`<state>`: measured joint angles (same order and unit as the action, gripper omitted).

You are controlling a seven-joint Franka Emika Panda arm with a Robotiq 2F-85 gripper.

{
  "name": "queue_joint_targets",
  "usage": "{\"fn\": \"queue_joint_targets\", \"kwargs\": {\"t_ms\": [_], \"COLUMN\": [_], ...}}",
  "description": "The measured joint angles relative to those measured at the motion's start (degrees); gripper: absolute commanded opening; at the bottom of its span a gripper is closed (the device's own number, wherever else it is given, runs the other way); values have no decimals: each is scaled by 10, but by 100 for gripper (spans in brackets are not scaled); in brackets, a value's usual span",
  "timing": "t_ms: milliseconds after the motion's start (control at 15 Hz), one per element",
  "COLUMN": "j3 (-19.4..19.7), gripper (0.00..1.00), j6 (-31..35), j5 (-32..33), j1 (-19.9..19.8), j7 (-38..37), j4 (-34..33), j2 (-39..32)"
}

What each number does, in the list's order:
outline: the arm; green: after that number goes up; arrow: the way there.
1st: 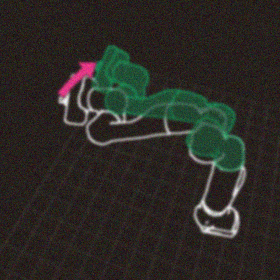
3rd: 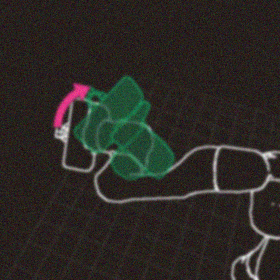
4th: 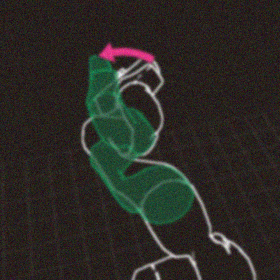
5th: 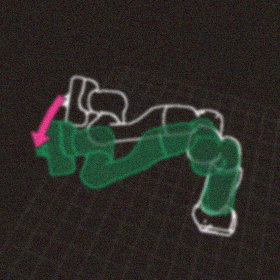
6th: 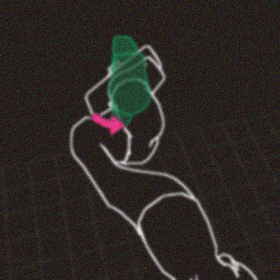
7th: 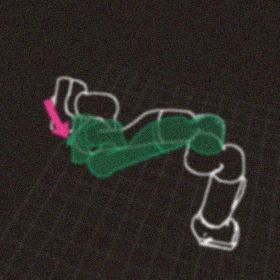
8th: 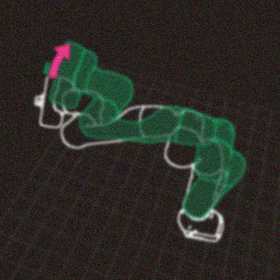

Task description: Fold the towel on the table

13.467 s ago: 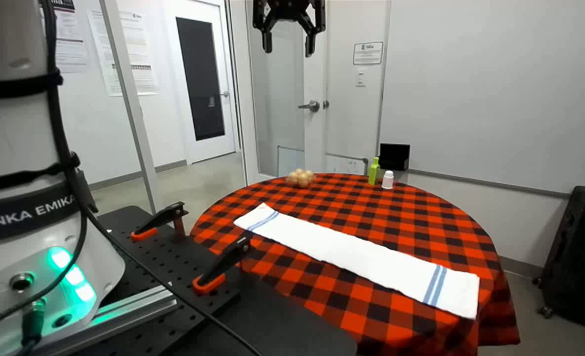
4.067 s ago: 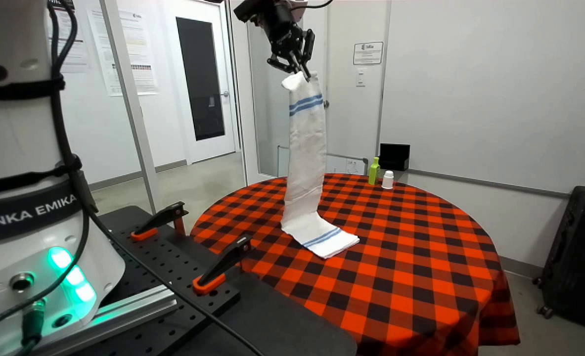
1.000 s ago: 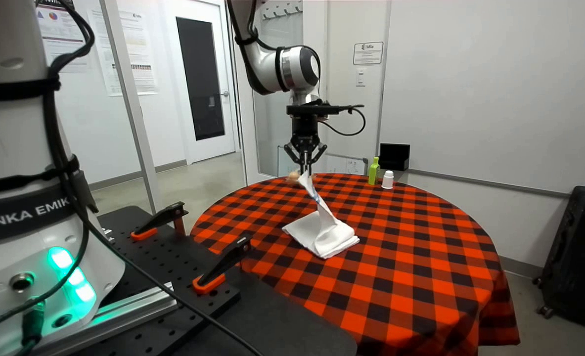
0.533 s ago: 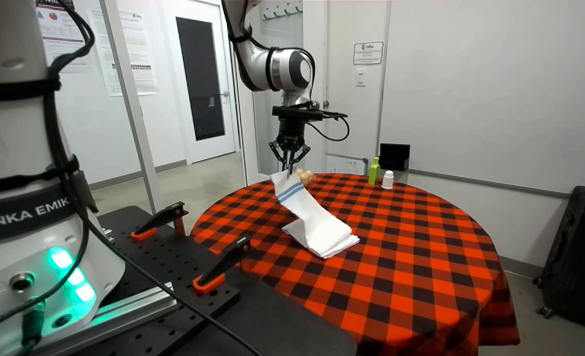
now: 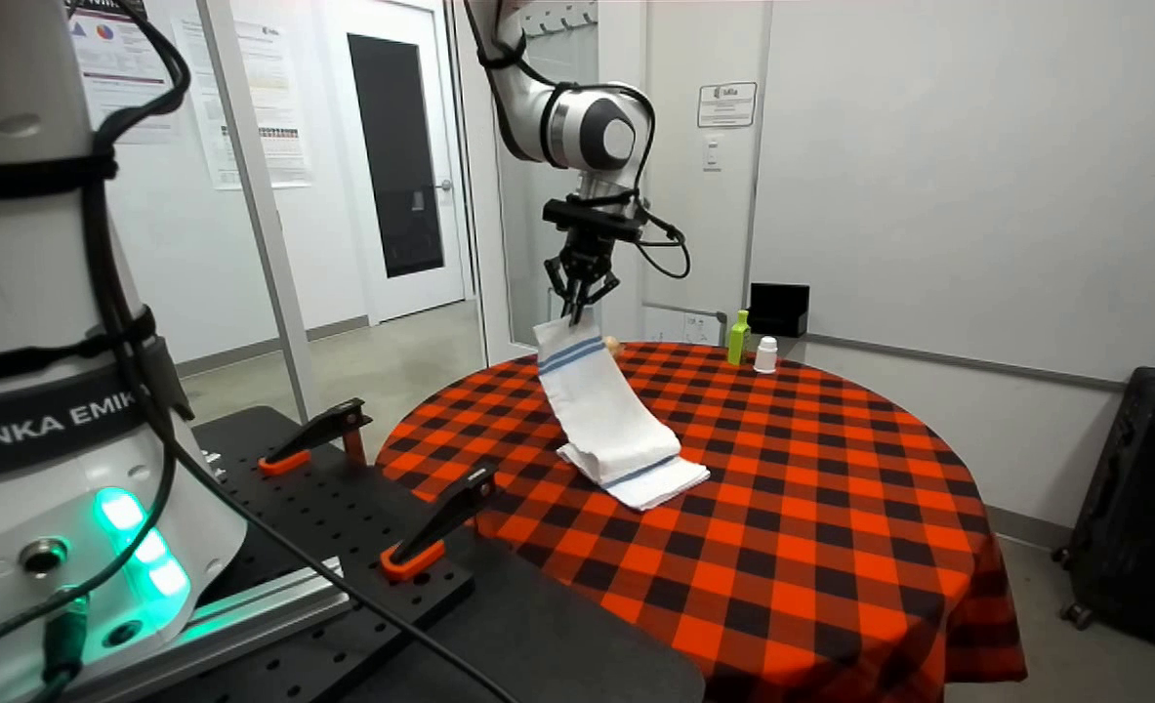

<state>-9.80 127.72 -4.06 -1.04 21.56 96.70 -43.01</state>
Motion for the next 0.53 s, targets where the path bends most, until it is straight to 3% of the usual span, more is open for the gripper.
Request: {"fn": "queue_joint_targets", "kwargs": {"t_ms": [533], "j3": [8], "gripper": [1], "j6": [10], "j5": [-6], "j1": [-35], "j7": [14], "j4": [-20], "j2": [-70]}}
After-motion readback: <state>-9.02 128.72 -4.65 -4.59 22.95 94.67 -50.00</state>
